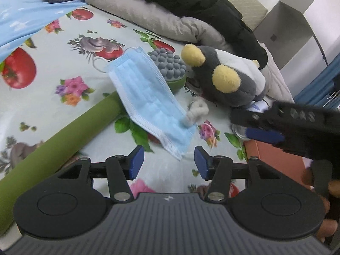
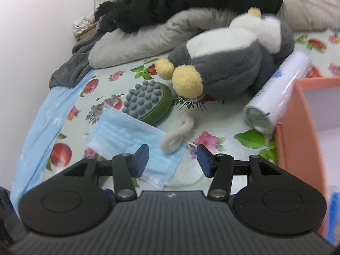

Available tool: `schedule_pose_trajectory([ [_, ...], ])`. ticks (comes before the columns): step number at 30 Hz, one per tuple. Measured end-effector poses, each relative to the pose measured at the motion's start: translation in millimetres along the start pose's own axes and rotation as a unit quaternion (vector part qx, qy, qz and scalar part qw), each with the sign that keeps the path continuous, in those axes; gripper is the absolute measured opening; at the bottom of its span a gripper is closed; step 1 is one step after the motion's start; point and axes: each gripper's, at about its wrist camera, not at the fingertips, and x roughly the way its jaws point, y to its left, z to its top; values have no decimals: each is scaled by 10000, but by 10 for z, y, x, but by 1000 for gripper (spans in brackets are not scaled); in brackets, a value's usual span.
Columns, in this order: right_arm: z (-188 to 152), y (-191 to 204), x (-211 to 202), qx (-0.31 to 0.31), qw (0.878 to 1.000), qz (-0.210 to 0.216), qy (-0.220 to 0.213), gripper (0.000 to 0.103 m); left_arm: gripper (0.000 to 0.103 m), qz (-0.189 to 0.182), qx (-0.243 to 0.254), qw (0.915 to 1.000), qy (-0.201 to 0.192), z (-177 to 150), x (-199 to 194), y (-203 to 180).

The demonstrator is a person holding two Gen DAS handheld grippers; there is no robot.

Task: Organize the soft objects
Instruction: 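Grasp the blue face mask edge with the left tool while the right tool grasps the white hair tie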

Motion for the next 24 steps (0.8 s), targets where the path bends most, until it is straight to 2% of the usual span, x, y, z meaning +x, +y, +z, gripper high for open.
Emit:
schedule_pose_trajectory([
  [8,185,80,564,-42,9993,54,366,52,55,81,-172,9998,38,108,436,21],
  [10,197,77,669,-11,9990,-11,450,48,50,31,-235,9997,49,123,506,40],
  [12,191,60,743,31,9987,-96,508,42,49,-37,-248,9997,52,137,568,46],
  [14,179,19,789,105,9983,-177,553,32,41,-92,-291,9995,86,148,620,57],
  [16,162,-19,807,174,9980,-274,545,25,38,-75,-313,9995,69,145,655,67],
  [17,155,-28,805,174,9979,-328,540,16,35,-73,-331,9994,51,150,667,74],
  [18,153,-39,792,191,9979,-348,515,13,31,-61,-368,9993,38,159,675,86],
  [20,162,-48,746,193,9984,-326,431,12,15,-55,-482,9988,-9,177,700,110],
  [22,163,-33,658,124,9988,-330,334,12,7,0,-543,9985,-18,189,713,109],
  [24,159,-16,562,60,9991,-334,251,12,6,-82,-600,9982,1,177,718,114],
])
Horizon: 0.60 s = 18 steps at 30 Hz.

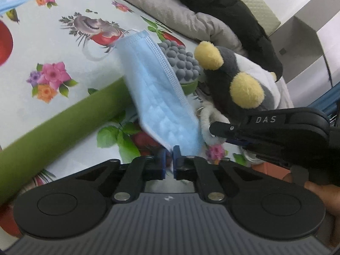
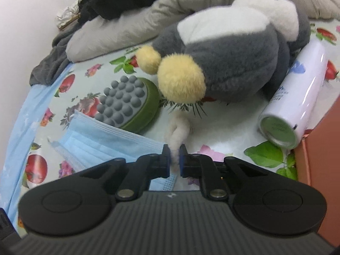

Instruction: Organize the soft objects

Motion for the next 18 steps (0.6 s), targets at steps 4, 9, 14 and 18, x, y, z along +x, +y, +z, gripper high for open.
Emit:
schedule_pose_trajectory([
  [4,-59,16,-186,-16,10000,21,-80,12,5,-174,-17,9998,-29,-36,-108,-33],
  [9,-257,72,-473,-144,9998,48,-110,12,4,-322,198,9993,13,-129,-408,-92],
  [14,-519,129,-803,-144,9997,128,-132,12,4,-479,328,9982,126,-304,-808,-98],
  [18,-798,160,-1057,-108,9996,231,-89,12,4,-606,484,9966,272,-549,-1140,-103],
])
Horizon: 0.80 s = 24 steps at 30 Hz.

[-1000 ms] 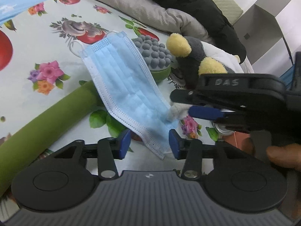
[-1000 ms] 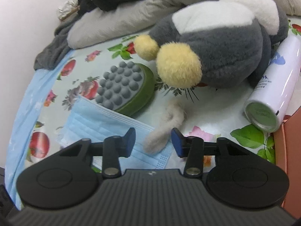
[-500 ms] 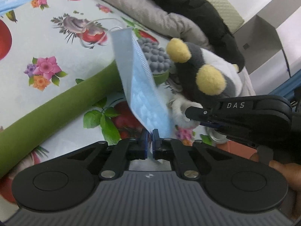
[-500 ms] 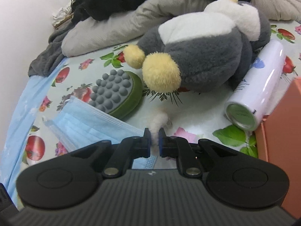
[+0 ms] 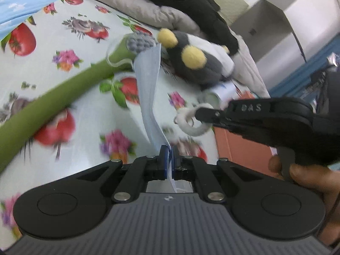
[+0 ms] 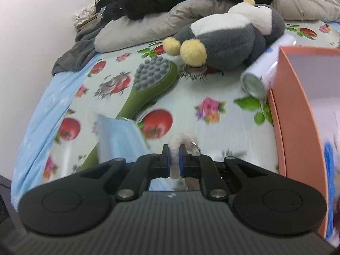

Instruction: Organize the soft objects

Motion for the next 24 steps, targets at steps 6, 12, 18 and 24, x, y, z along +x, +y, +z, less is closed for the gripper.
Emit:
schedule_pose_trajectory([
  [6,-426,6,-355,241,9996,155,-31,12,4,-192,264,9990,317,-445,-423,-95],
  [12,-870,-90,-501,686,9973,242,28,12,4,-300,425,9962,700,-832,-762,-43],
  [18,-1200,-161,-545,761,9971,70,26,12,4,-108,407,9954,855,-910,-915,230],
  [24,-1388,-211,-722,525,9981,-250,-192,12,5,43,516,9947,888,-805,-895,264],
])
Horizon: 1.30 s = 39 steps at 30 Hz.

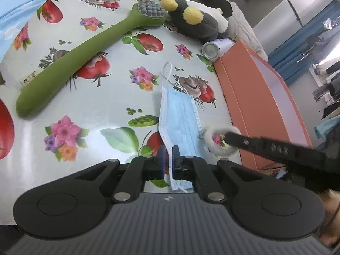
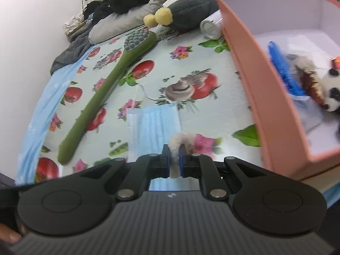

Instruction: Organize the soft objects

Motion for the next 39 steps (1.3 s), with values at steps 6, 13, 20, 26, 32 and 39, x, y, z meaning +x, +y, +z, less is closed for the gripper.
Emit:
schedule_pose_trajectory([
  [6,-205,-188,-90,-83,9994,-335,-28,13,56,264,179,9993,216,42,259,-250],
  [13,-366,-428,-115,77,9989,-438,142,27,74,755,442,9956,336,23,563,-569],
  [20,-500,-331,-251,-703,9967,-386,-89,51,82,1103,489,9919,393,33,748,-718],
  [26,-520,-162,-194,-1527,9859,-525,-442,51,83,1250,567,9896,429,38,816,-806],
  [32,-539,-140,12,-1921,9771,-829,-387,51,83,1347,576,9880,486,62,836,-824],
  [39,-541,-165,119,-1887,9797,-659,-152,36,83,1350,546,9878,556,104,875,-829],
])
